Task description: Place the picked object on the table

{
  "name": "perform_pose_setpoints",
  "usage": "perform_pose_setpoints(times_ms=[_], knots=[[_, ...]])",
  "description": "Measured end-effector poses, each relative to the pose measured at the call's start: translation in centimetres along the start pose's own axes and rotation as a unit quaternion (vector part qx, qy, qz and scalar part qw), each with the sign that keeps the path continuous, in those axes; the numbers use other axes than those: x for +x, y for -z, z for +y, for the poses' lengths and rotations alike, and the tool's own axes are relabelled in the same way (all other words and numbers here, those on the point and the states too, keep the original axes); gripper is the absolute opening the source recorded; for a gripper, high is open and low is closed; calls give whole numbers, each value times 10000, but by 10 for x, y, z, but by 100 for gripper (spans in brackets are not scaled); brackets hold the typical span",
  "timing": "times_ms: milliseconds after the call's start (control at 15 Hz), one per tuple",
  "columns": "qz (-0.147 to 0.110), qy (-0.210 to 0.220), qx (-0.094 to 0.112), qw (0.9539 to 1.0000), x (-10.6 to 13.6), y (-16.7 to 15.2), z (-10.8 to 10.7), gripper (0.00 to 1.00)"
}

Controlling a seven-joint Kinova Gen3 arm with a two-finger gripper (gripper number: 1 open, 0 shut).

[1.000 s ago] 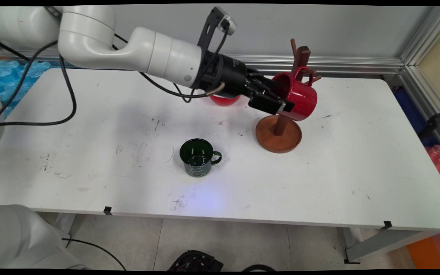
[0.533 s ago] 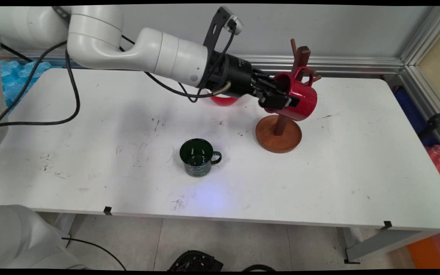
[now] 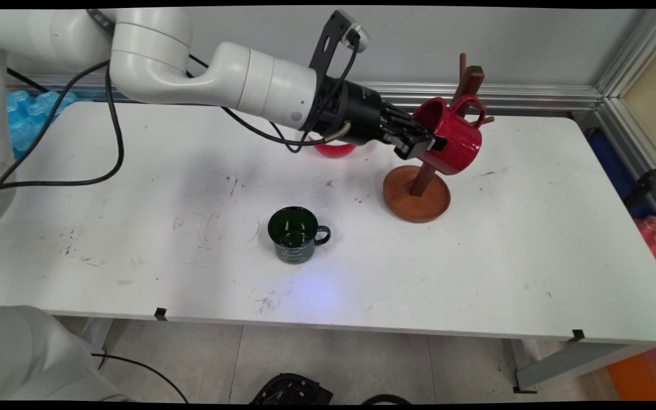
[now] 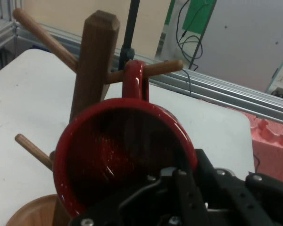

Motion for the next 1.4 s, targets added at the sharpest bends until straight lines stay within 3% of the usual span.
perform_pose_setpoints(times_ms=[1400], knots=[[318,21,74,9995,37,-4,2,0]])
